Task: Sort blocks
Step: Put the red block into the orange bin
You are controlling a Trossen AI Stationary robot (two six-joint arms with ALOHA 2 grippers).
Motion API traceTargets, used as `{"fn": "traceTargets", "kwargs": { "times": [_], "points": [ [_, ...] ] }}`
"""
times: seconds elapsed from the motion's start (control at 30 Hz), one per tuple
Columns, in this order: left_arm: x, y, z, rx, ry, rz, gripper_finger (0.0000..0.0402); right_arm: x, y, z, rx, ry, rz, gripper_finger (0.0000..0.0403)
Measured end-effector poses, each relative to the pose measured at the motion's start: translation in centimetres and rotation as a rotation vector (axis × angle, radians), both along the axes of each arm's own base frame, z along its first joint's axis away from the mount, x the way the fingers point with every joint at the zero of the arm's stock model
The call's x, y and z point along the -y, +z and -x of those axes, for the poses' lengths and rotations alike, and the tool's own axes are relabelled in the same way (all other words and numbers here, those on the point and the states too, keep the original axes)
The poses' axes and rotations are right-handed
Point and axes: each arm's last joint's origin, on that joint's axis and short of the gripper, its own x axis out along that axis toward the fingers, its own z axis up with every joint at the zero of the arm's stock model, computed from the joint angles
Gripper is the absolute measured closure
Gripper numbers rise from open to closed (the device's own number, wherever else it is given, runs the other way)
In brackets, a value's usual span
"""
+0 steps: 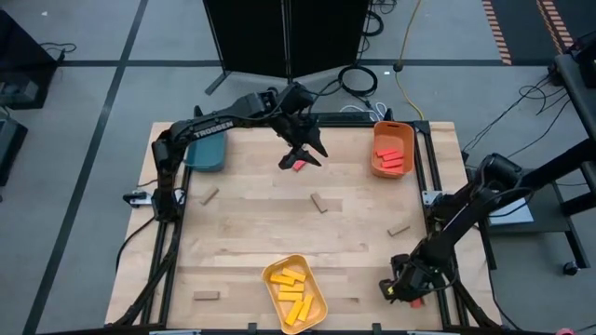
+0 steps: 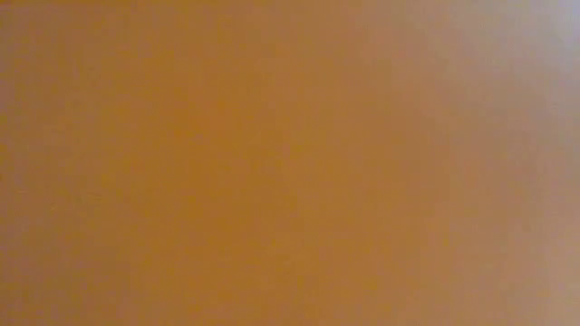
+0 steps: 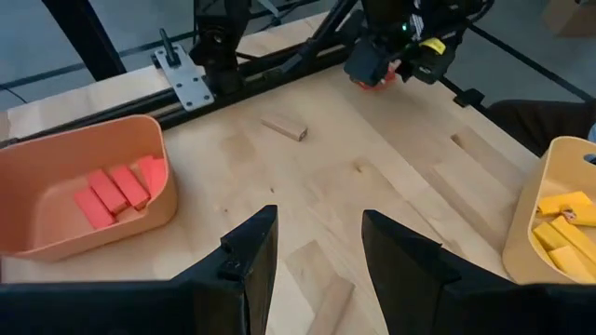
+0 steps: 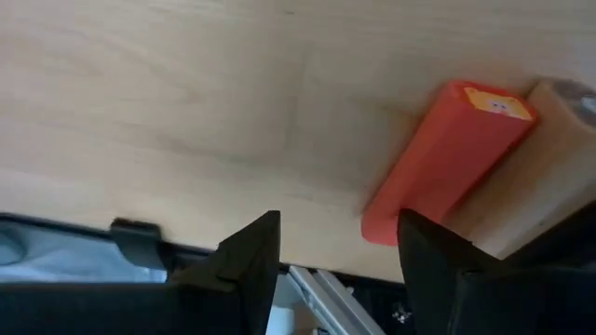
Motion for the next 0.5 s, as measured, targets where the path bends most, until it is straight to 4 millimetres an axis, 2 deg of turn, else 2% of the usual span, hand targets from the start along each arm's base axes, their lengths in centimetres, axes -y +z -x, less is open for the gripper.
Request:
{"fn": "traceTargets", "kwargs": {
  "times": [0.17, 0.37, 0.5],
  "points": [
    [0.0, 0.0, 0.0, 0.000, 0.000, 0.000, 0.0249, -0.5, -0.3, 0.0, 0.003, 0.017, -0.018, 0.0241],
    [0.0, 0.0, 0.0, 0.001, 0.003, 0.003, 0.0249, -0.9, 0.7, -0.2, 0.036, 0.015, -0.051, 0.0241],
    [0.0, 0.1, -0.1, 0.007, 0.004, 0.001, 0.0249, -0.7, 0.7, 0.0, 0.019, 0.025, -0.033, 0.0241]
  ]
}}
